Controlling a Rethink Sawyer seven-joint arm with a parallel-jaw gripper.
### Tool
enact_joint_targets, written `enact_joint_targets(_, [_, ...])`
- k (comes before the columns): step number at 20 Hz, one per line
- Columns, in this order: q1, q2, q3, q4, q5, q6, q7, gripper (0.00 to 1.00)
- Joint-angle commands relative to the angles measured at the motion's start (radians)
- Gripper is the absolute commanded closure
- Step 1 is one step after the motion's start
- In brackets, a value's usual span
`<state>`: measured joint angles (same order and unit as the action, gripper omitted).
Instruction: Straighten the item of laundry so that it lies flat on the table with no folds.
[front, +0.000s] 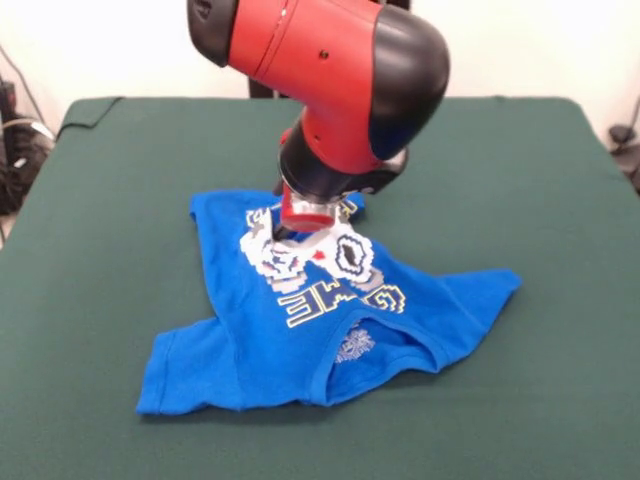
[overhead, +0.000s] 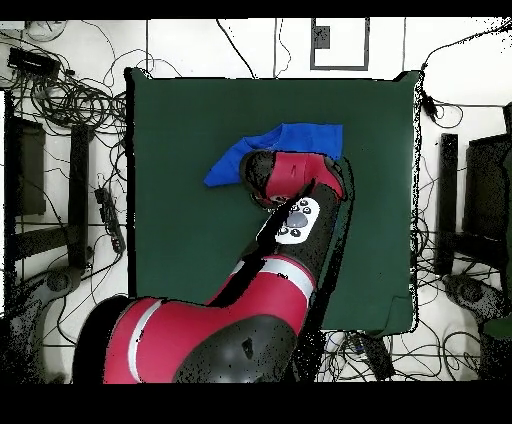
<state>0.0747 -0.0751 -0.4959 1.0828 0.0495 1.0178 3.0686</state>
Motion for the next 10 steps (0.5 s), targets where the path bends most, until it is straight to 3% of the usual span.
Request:
enact_joint_targets(1, [0.010,-0.006,0.117,0.137,-0.088,0.053,-0.181,0.00])
enact_joint_targets(10, [0.035,-0.104,0.080,0.227,-0.175,0.123,-0.184,0.00])
